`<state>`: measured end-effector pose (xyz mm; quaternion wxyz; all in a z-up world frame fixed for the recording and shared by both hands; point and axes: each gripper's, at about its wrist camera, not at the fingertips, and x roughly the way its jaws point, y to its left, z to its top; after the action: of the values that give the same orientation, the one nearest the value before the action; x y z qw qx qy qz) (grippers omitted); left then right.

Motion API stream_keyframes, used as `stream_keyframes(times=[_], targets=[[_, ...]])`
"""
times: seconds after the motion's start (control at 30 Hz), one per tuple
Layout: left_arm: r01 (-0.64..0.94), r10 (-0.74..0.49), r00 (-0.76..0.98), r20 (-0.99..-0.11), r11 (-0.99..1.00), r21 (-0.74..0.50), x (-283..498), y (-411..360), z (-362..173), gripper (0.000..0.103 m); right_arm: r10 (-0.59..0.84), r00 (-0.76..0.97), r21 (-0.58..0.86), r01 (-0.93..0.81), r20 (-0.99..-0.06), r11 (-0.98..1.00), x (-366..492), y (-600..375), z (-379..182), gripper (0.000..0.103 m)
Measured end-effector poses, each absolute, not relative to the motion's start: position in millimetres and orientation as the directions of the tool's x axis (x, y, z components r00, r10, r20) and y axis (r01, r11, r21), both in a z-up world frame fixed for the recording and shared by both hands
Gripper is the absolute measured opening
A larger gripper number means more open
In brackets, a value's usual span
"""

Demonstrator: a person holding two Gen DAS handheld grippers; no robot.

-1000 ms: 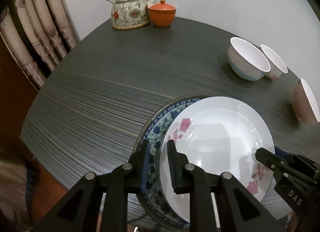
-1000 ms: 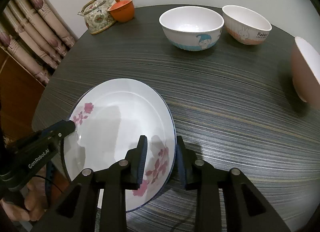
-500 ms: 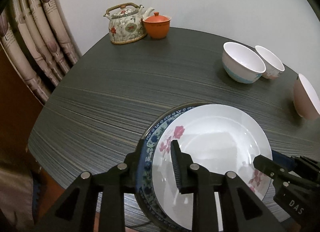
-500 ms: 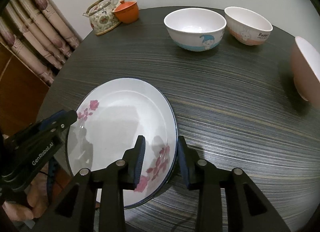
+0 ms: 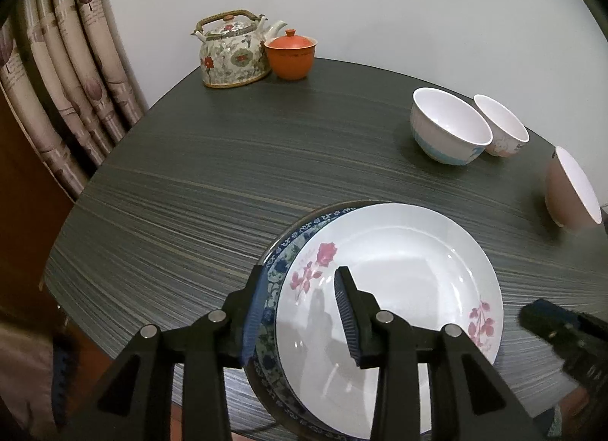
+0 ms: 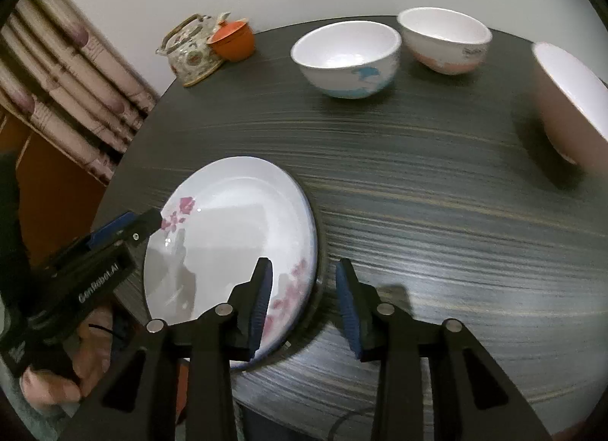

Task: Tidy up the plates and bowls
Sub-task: 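Lift both tools and move them toward the large pink-rimmed bowl, then grip the rim of the large pink-rimmed white bowl with both tools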

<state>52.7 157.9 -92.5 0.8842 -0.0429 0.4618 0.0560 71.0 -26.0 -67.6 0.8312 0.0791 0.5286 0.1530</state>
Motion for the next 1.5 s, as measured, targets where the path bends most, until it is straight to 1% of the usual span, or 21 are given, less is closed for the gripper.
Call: stream_keyframes(times=[0.03,0.1,0.2,0.33,0.43,0.57,0.83,1.0,1.07,1.2,1.5], targets=[[-0.141,0.055,0.563,-0.825,0.99,-0.03,52.5,157.6,-92.9,0.04,0.336,0.396,0.295,-0.162,-0.855,0.942,68.3,-30.5,-67.5,0.035],[-0.136,0.038,0.553,-0.832,0.99,-0.045,52.4,155.2,-94.1,0.047,0.321,0.4,0.295,-0.126,-0.858,0.947,65.1,-46.3,-67.2,0.035],[-0.126,0.012,0.525,-0.851,0.99,-0.064,53.1,148.0,-93.9,0.048,0.293,0.418,0.286,-0.082,-0.86,0.955,63.6,-71.3,-62.3,0.035],[-0.103,-0.026,0.503,-0.864,0.991,-0.09,55.7,126.2,-85.6,0.052,0.267,0.432,0.29,-0.015,-0.862,0.957,64.8,-109.9,-55.1,0.04],[-0.061,-0.071,0.496,-0.865,0.991,-0.116,63.2,100.7,-74.7,0.054,0.242,0.455,0.293,0.043,-0.857,0.955,62.1,-146.0,-47.8,0.044],[0.027,-0.146,0.496,-0.856,0.988,-0.153,82.0,54.0,-55.0,0.057,0.209,0.478,0.306,0.134,-0.853,0.942,64.5,-196.0,-40.5,0.044],[0.155,-0.302,0.449,-0.841,0.953,-0.259,136.0,-40.9,-31.6,0.058,0.16,0.533,0.343,0.263,-0.831,0.902,83.7,-280.7,-19.4,0.045],[0.172,-0.336,0.405,-0.85,0.941,-0.29,168.7,-82.9,-33.4,0.058,0.126,0.546,0.332,0.297,-0.828,0.895,105.0,-313.3,-9.4,0.048],[0.156,-0.361,0.372,-0.855,0.932,-0.326,185.5,-97.2,-38.4,0.058,0.127,0.547,0.337,0.302,-0.828,0.892,114.8,-323.8,-8.0,0.048],[0.113,-0.376,0.332,-0.865,0.926,-0.359,207.7,-116.9,-49.1,0.058,0.139,0.531,0.344,0.31,-0.836,0.886,136.3,-336.4,-12.1,0.048],[0.092,-0.358,0.274,-0.893,0.934,-0.346,245.1,-153.3,-80.3,0.058,0.155,0.48,0.334,0.315,-0.864,0.888,179.3,-350.7,-36.7,0.048]])
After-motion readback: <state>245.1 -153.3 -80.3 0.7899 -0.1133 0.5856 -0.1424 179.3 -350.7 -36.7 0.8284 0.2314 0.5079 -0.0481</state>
